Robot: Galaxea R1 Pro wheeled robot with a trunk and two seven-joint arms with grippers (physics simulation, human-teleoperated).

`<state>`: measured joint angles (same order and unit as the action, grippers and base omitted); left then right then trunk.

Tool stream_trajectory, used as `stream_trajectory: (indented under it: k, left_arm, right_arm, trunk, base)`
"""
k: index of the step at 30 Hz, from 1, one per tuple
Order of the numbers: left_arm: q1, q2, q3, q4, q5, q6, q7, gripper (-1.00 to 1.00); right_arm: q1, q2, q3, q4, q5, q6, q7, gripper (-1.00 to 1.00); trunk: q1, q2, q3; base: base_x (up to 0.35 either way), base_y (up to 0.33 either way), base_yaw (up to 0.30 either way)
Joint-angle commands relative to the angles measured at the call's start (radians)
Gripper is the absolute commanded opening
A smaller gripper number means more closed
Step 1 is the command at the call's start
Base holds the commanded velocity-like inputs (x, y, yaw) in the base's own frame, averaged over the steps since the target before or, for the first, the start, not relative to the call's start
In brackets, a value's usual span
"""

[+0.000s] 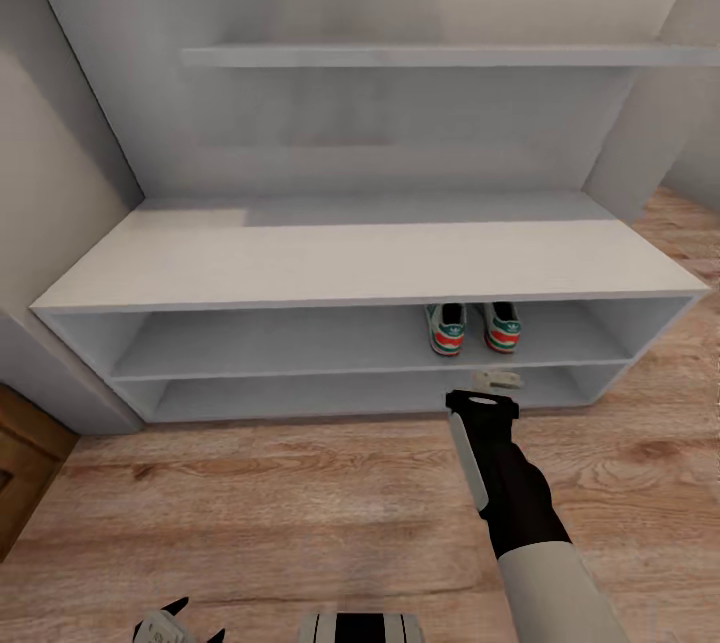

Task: Pick up the two gym shoes and the two sandals from the corridor floor and place them onto the hallstand (shoe rack) in the corridor, making sure they are on the rack and not on the floor. Arrange them so the two gym shoes are next to each other and the two sandals are next to each other.

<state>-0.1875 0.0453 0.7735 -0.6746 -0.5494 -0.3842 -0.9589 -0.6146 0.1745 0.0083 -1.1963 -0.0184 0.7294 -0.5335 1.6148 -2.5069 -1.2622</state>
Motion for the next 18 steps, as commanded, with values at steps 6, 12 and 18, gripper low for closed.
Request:
stream_trajectory:
  k: [6, 12, 18]
  left_arm:
    - [-0.001, -0.001, 0.007, -0.001, -0.008, -0.004, -0.004, 1.00]
    - [-0.001, -0.001, 0.010, -0.002, -0.008, -0.004, -0.004, 1.00]
    - [-0.001, -0.001, 0.035, -0.002, -0.008, -0.004, -0.004, 1.00]
  right_arm:
    - [-0.001, 0.000, 0.002, 0.001, -0.003, 0.005, -0.005, 1.00]
    - [0.000, 0.000, 0.003, 0.003, -0.004, 0.004, -0.004, 1.00]
    - [0.001, 0.000, 0.004, 0.005, -0.004, 0.004, -0.003, 1.00]
  trunk:
    - [-0.001, 0.000, -0.001]
    - [-0.001, 0.000, -0.001]
    - [-0.001, 0.000, -0.001]
  base:
    - [-0.336, 0.000, 0.000]
    - [-0.336, 0.000, 0.000]
    - [-0.336, 0.000, 0.000]
